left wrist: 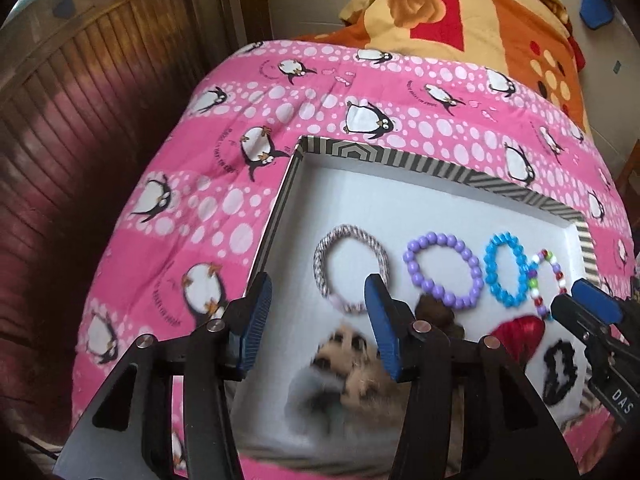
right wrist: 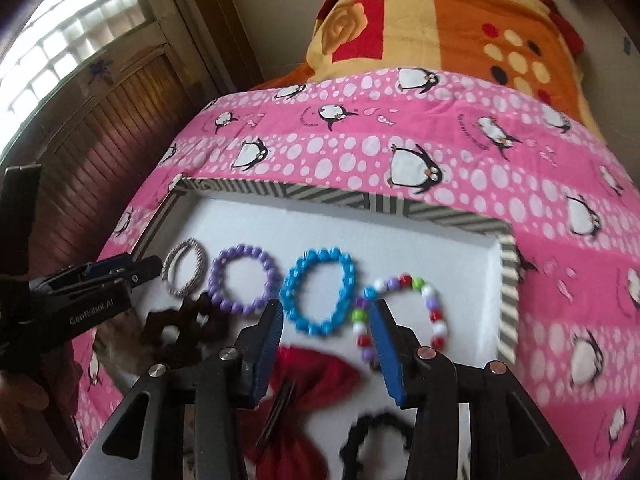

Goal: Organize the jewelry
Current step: 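Open both tools to release the bracelets in the box, then withdraw both tools and move them over the last two bracelets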

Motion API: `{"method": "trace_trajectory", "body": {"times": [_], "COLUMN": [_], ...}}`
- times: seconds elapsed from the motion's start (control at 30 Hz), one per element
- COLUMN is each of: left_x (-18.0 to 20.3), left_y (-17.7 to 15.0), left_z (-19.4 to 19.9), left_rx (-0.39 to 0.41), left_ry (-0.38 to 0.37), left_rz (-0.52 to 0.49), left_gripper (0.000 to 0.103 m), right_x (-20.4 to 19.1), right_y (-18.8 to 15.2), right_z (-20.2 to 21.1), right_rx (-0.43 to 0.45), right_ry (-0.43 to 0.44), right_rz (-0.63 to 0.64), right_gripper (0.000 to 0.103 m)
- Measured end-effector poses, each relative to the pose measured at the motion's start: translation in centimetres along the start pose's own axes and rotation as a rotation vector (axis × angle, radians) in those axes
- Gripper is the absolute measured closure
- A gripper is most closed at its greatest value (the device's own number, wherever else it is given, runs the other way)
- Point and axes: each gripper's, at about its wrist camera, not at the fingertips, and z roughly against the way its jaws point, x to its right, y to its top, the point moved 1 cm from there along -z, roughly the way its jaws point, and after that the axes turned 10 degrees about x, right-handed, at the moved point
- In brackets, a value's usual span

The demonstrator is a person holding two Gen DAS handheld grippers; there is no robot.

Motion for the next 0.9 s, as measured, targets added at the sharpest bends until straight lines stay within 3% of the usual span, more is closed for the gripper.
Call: {"method": "trace_trajectory", "body": {"times": [0.33, 0.63, 0.9], "left_x": [-1.3, -3.1, -4.5], "left_y": [-3.6, -8.1, -11.5], "left_z": [6.4, 9.8, 11.7], "left_rx": [0.069, 0.055, 0.051], "left_ry": [-0.006, -0.02, -0.001], "left_rz": [0.01, 0.035, 0.011], "left_gripper": [0.055, 0.055, 0.055], "right_x": [-3.9, -6.8, -8.7], "right_y": [-3.6, -7.4, -11.1], "right_z": [5.5, 9.0, 9.5], "right_rx": [0.017, 0.01, -0.036], "right_ry": [0.031, 0.015, -0.02], "right_rz": [-0.03, -0.02, 0.005], "right_gripper": [0.06, 0.06, 0.06]}}
